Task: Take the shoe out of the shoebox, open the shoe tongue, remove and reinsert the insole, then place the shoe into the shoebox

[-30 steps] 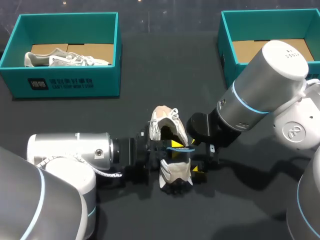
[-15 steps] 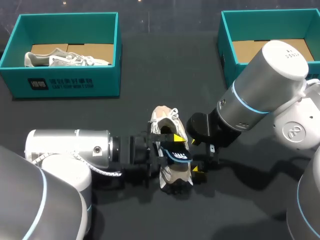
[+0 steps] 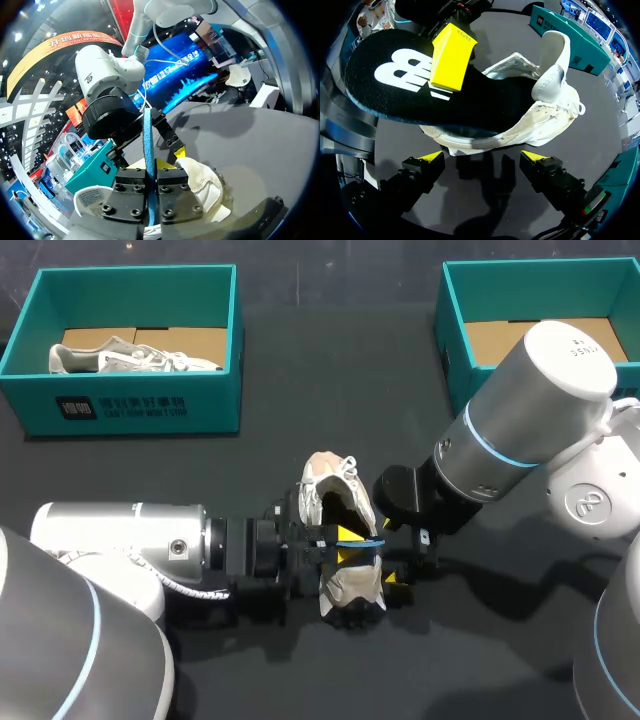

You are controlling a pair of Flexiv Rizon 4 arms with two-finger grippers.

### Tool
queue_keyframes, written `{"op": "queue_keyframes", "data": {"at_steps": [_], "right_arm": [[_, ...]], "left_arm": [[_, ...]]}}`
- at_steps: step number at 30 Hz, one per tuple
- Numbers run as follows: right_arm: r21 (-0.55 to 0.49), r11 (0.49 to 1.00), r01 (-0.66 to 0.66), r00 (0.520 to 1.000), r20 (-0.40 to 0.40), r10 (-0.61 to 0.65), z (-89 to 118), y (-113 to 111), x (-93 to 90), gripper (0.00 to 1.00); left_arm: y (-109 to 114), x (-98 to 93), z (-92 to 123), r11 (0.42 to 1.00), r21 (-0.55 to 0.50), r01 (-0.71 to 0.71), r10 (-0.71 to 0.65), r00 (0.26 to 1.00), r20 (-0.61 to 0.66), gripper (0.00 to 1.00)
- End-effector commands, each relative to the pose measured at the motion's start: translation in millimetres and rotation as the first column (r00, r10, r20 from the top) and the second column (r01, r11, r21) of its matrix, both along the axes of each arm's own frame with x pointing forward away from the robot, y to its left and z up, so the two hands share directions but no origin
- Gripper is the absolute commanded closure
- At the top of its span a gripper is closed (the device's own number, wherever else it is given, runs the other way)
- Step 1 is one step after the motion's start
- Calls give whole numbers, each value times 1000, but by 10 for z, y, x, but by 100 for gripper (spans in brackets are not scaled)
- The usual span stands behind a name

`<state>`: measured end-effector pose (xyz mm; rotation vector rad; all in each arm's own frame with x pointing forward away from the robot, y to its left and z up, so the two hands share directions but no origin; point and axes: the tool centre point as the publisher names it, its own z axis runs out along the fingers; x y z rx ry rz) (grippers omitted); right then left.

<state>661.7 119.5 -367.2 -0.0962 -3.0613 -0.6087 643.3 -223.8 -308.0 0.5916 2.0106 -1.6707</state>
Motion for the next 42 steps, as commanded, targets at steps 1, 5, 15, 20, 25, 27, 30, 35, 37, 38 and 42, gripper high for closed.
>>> {"op": "queue_keyframes", "data": {"at_steps": [1,5,15,20,25,27,30,35,37,38,42], "right_arm": [[0,1000,1,1000,2,-1,-6,-1,-11,0],[0,1000,1,1000,2,-1,-6,-1,-11,0],[0,1000,1,1000,2,-1,-6,-1,-11,0],[0,1000,1,1000,2,-1,-6,-1,-11,0],[0,1000,1,1000,2,-1,-6,-1,-11,0],[0,1000,1,1000,2,-1,-6,-1,-11,0],[0,1000,1,1000,2,-1,-6,-1,-11,0],[0,1000,1,1000,2,-1,-6,-1,-11,0],[0,1000,1,1000,2,-1,-6,-1,-11,0],[0,1000,1,1000,2,-1,-6,-1,-11,0],[0,1000,1,1000,2,-1,-6,-1,-11,0]], "left_arm": [[-117,69,-155,1000,27,-14,13,999,29,100],[-113,171,-314,998,55,-38,36,998,44,100],[-31,393,-413,992,77,-98,95,995,39,100],[-10,356,-359,993,72,-91,88,995,37,93],[17,243,-213,998,51,-44,45,999,-19,73],[36,202,-141,999,38,-18,20,999,-47,79],[47,137,-61,999,38,-6,8,998,-56,76],[30,34,14,999,43,28,-26,998,-52,76],[-2,12,7,998,46,41,-38,998,-55,82],[-25,10,-12,998,49,47,-44,997,-55,91],[-110,37,-133,996,80,46,-41,997,-61,100]]}}
